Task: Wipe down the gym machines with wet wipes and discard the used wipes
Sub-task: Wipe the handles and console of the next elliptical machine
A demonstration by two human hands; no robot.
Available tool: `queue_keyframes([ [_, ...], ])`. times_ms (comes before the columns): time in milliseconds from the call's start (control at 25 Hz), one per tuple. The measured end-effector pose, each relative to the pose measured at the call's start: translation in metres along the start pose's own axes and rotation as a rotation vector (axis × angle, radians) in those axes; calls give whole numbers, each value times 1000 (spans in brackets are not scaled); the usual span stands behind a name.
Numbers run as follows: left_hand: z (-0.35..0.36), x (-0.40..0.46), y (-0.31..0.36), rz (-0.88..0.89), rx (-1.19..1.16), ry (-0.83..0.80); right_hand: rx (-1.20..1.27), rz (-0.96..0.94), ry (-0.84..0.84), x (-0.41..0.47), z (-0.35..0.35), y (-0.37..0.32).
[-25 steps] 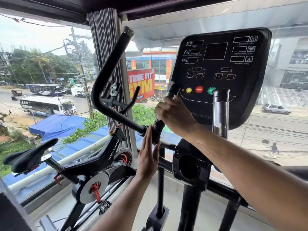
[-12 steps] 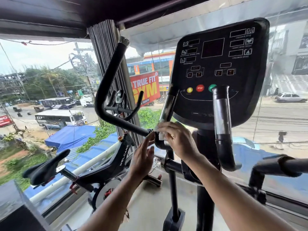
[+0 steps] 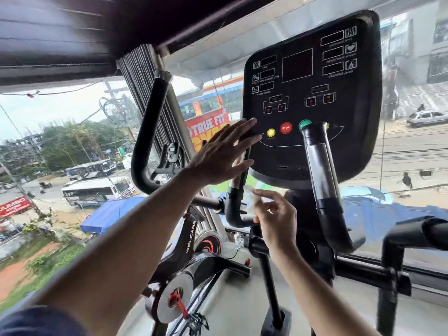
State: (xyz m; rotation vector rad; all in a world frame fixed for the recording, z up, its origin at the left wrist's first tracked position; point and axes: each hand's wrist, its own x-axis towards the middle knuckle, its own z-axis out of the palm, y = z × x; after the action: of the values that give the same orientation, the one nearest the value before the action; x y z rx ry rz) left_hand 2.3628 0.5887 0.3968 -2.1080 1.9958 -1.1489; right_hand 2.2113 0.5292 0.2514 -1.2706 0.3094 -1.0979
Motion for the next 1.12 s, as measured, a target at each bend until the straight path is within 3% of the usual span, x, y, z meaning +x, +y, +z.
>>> queue_keyframes([
  [320,12,-4,12,-45,-195,104,-327,-292,-26,-3,37,25],
  [520,21,-10,22,-94,-288,160,-316,-126,-50,-9,17,59],
  [640,22,-11,21,-108,-291,154,-167,-48,-25,9,22,46],
  [920,28,-12,25,-123,-327,158,-286,-179,126,-33,35,77],
  [1120,30,-11,30,-118,-423,173,-358,-100,-17,-11,24,78],
])
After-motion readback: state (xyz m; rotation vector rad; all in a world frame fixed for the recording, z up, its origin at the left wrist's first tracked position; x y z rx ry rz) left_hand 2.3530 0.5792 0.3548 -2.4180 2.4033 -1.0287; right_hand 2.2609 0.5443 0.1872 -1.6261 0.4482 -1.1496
